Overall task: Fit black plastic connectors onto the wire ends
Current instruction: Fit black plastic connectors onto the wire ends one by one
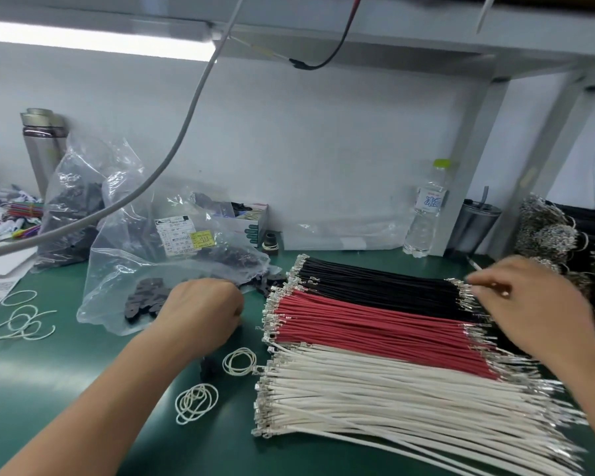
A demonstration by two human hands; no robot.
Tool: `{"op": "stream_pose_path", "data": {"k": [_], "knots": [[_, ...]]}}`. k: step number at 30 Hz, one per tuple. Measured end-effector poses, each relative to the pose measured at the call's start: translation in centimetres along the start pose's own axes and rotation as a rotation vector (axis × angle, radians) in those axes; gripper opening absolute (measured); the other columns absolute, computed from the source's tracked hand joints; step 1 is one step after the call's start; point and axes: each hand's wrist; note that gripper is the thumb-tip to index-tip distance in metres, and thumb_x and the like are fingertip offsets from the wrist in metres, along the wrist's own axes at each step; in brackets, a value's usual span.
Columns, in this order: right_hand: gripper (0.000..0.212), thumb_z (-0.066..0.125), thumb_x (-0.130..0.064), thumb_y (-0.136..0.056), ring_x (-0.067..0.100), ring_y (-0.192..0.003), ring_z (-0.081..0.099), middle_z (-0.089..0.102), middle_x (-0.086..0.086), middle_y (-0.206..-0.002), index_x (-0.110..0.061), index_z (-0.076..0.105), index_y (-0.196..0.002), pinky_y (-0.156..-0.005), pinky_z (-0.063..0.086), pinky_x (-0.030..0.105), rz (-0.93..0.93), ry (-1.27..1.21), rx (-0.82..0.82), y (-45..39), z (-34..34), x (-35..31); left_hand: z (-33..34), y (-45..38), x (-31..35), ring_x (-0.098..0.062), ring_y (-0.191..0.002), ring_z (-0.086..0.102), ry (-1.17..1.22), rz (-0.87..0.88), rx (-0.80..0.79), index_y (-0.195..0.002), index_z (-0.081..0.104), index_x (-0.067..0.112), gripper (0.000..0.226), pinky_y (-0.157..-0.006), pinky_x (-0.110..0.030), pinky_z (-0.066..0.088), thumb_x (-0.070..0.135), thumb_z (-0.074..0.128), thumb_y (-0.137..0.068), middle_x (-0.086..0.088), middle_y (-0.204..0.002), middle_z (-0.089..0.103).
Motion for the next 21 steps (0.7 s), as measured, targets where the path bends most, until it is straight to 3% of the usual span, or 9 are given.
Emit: {"op": "stream_pose_path", "data": {"k": [1, 3, 7, 12, 16, 18, 21], "knots": [[0.01, 0.068, -0.037, -0.088, 0.001, -0.08, 0.054, 0.055, -0.028, -0.088, -0.044, 0.073, -0.093, -0.062, 0.038, 0.02, -0.038, -0.045, -0.002, -1.7, 1.4, -2.6, 0.0, 0.0, 0.0, -0.021, -0.083, 0.065, -0.003, 0.002, -0.001, -0.084, 0.065, 0.019, 0.021, -0.071, -0.031, 0.054, 0.036, 0.063, -0.095, 0.007, -0.085, 0.068], [0.013, 0.07, -0.032, -0.09, 0.002, -0.088, 0.059, 0.06, -0.026, -0.091, -0.041, 0.076, -0.098, -0.069, 0.041, 0.024, -0.075, -0.151, -0.196, -3.9, 4.5, -6.9, 0.1, 0.2, 0.0, -0.018, -0.088, 0.065, 0.019, 0.02, 0.007, -0.093, 0.068, 0.023, 0.018, -0.076, -0.032, 0.056, 0.039, 0.061, -0.097, 0.01, -0.094, 0.068], [0.019, 0.067, -0.032, -0.094, 0.011, -0.11, 0.064, 0.071, -0.015, -0.115, -0.034, 0.076, -0.111, -0.084, 0.046, 0.029, -0.018, -0.227, -0.417, -6.5, 9.6, -11.6, 0.5, 0.4, -0.3, -0.015, -0.104, 0.06, 0.103, 0.065, 0.032, -0.114, 0.064, 0.03, 0.022, -0.083, -0.037, 0.056, 0.041, 0.048, -0.104, 0.012, -0.114, 0.058], [0.015, 0.072, -0.031, -0.09, 0.011, -0.104, 0.065, 0.071, -0.014, -0.107, -0.034, 0.074, -0.104, -0.076, 0.042, 0.027, -0.012, -0.17, -0.359, -6.9, 11.7, -12.0, 0.9, 0.4, -0.4, -0.016, -0.09, 0.058, 0.177, 0.05, 0.142, -0.12, 0.064, 0.028, 0.023, -0.072, -0.036, 0.054, 0.031, 0.045, -0.107, 0.008, -0.107, 0.049], [0.024, 0.068, -0.033, -0.093, 0.015, -0.108, 0.061, 0.066, -0.01, -0.112, -0.032, 0.07, -0.117, -0.083, 0.049, 0.032, -0.027, -0.142, -0.297, -6.7, 11.6, -11.9, 1.1, 0.2, 0.4, -0.015, -0.084, 0.056, 0.313, 0.052, 0.199, -0.119, 0.07, 0.026, 0.027, -0.072, -0.033, 0.05, 0.031, 0.047, -0.108, 0.008, -0.109, 0.046], [0.017, 0.067, -0.029, -0.095, 0.013, -0.109, 0.063, 0.07, -0.012, -0.113, -0.033, 0.075, -0.109, -0.082, 0.048, 0.029, -0.01, -0.149, -0.342, -7.0, 11.9, -11.9, 1.2, 0.1, 0.7, -0.013, -0.082, 0.053, 0.399, 0.047, 0.243, -0.121, 0.071, 0.027, 0.026, -0.072, -0.028, 0.044, 0.033, 0.051, -0.107, 0.009, -0.109, 0.047], [0.012, 0.067, -0.025, -0.094, 0.011, -0.101, 0.065, 0.072, -0.012, -0.107, -0.032, 0.076, -0.097, -0.076, 0.043, 0.026, -0.029, -0.139, -0.377, -7.5, 12.1, -11.8, 1.2, 0.0, 0.8, -0.012, -0.081, 0.057, 0.48, 0.022, 0.293, -0.112, 0.073, 0.028, 0.018, -0.071, -0.03, 0.047, 0.035, 0.059, -0.102, 0.013, -0.107, 0.051]]}}
Point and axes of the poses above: each hand's wrist, its own y-axis away from the middle knuckle, its own z-axis out of the palm, x = y × z
